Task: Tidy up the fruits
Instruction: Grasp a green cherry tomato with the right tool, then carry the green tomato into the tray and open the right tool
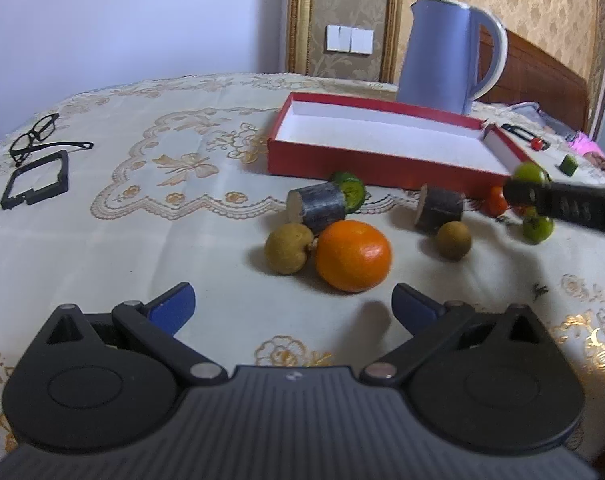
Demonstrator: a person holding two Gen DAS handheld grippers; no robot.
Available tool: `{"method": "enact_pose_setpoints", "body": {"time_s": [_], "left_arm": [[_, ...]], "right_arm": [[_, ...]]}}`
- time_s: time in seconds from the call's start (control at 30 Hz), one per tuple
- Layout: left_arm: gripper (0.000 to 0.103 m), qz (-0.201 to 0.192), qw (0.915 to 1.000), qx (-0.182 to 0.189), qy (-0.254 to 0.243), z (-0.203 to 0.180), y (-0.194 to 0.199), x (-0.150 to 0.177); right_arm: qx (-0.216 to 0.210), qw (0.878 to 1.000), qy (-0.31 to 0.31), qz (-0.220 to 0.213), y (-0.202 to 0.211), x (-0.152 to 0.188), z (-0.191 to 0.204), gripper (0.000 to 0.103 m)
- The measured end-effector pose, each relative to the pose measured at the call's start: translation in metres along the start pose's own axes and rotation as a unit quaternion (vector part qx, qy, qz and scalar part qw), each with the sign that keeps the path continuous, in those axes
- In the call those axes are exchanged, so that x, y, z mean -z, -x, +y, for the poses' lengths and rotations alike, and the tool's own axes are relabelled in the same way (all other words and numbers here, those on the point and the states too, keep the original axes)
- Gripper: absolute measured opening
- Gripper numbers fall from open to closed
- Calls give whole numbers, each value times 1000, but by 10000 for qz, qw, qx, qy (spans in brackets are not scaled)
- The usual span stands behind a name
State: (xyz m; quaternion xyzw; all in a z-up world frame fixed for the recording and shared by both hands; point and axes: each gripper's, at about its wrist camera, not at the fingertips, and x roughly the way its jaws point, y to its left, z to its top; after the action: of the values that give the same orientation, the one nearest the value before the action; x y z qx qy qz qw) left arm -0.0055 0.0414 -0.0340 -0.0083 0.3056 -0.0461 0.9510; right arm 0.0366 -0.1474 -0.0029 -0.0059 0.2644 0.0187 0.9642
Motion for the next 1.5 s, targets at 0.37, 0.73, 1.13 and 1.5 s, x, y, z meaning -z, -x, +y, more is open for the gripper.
{"method": "enact_pose_setpoints", "body": {"time_s": [0.37,0.73,1.13,1.5], "left_arm": [[103,-157,9996,203,109,4,1,-2],[103,-106,9998,158,79,6,-2,1],[103,-374,9987,273,-193,-6,10,1],[103,-635,9938,557,-717,-51,7,-3]], "right_arm": [[456,9989,73,-18,-64,-46,-30,34],[757,9928,-505,776,-135,-59,-61,34],[565,9954,-708,298,-104,-60,-75,69],[1703,9806,-847,-483,-25,-25,-120,72]]}}
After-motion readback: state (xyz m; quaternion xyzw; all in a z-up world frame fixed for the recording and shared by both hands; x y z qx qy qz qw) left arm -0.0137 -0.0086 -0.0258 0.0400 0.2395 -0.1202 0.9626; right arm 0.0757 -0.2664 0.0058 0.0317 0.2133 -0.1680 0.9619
